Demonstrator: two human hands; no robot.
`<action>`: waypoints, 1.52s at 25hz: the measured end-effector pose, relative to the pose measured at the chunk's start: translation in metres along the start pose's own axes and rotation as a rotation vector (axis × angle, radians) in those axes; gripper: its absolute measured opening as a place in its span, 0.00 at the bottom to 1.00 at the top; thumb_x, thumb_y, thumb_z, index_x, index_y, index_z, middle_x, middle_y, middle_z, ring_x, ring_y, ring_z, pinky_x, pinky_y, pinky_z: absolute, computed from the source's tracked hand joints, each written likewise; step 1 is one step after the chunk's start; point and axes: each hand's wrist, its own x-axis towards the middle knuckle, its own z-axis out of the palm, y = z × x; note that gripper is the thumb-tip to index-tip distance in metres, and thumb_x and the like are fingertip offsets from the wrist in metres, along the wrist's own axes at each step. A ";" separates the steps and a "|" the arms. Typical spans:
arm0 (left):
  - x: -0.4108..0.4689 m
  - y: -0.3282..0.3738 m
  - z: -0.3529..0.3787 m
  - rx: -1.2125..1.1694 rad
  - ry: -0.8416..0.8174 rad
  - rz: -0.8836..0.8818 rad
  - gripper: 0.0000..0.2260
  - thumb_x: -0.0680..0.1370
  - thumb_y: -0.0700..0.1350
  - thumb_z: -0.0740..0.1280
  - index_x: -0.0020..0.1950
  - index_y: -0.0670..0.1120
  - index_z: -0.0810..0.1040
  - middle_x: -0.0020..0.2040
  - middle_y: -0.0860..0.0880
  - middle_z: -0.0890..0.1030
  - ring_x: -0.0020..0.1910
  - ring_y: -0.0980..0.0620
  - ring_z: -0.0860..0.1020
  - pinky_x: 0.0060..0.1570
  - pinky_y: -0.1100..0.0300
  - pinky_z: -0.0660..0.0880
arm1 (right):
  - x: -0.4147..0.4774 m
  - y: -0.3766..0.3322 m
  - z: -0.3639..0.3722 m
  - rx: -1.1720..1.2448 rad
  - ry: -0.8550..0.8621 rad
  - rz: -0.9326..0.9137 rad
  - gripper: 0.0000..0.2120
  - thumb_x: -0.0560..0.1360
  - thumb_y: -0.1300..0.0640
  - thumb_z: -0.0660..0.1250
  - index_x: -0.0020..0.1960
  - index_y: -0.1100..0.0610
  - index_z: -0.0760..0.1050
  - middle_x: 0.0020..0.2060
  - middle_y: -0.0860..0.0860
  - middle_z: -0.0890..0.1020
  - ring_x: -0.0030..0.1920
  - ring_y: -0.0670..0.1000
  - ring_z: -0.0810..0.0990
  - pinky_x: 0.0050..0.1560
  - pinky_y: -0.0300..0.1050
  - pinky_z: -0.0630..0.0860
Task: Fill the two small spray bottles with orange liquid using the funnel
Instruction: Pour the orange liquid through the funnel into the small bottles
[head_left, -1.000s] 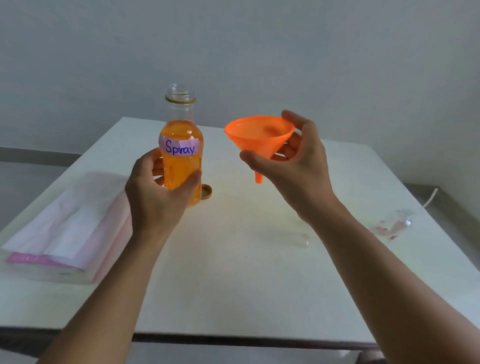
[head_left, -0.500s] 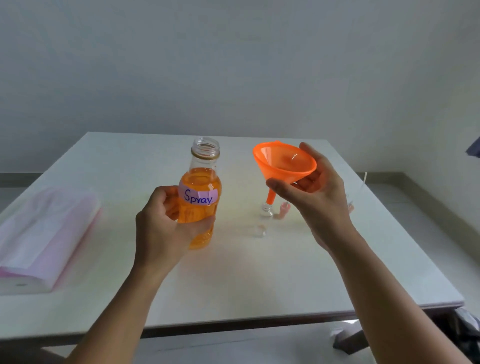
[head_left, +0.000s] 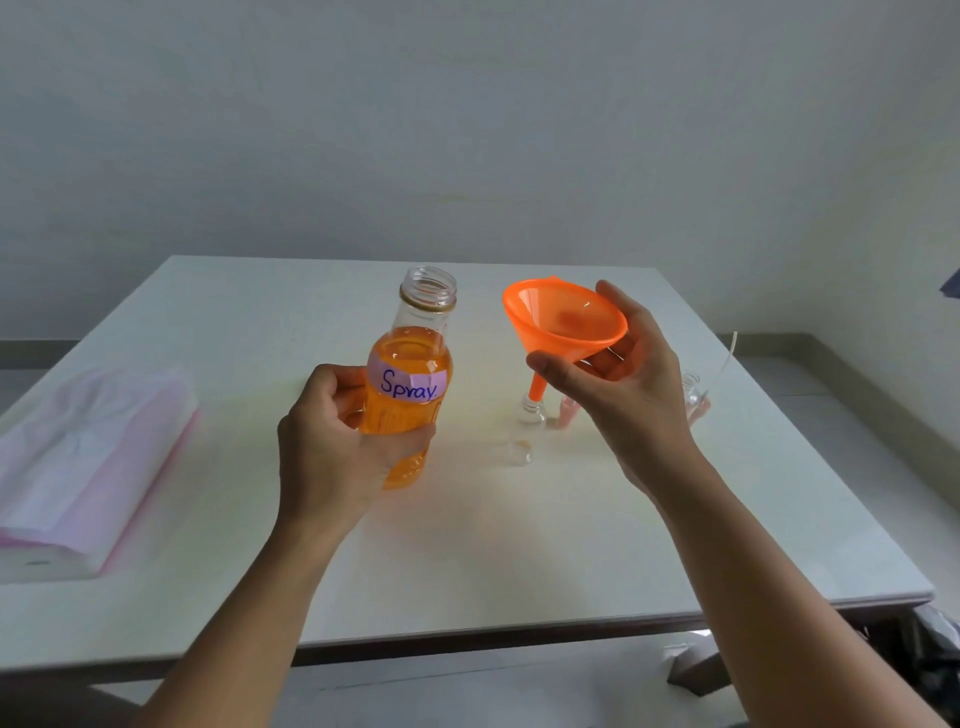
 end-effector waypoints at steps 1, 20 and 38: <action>0.000 0.000 0.000 0.011 0.003 0.001 0.34 0.59 0.50 0.84 0.61 0.50 0.75 0.55 0.50 0.81 0.51 0.49 0.80 0.45 0.59 0.77 | -0.001 0.000 0.000 -0.001 -0.003 -0.004 0.46 0.63 0.56 0.84 0.76 0.49 0.66 0.64 0.46 0.77 0.60 0.43 0.81 0.54 0.35 0.80; 0.052 0.030 -0.018 0.252 -0.125 0.346 0.30 0.61 0.44 0.84 0.58 0.49 0.75 0.48 0.51 0.81 0.43 0.49 0.80 0.37 0.62 0.78 | -0.009 0.017 0.000 -0.094 -0.104 -0.017 0.46 0.61 0.55 0.85 0.73 0.42 0.66 0.65 0.44 0.76 0.61 0.49 0.81 0.57 0.54 0.84; 0.082 0.035 -0.028 0.446 -0.213 0.569 0.35 0.63 0.38 0.80 0.69 0.50 0.76 0.60 0.46 0.81 0.52 0.44 0.78 0.45 0.53 0.78 | -0.005 0.022 0.004 -0.099 -0.153 -0.039 0.47 0.61 0.55 0.85 0.74 0.45 0.66 0.62 0.34 0.74 0.59 0.40 0.80 0.54 0.35 0.81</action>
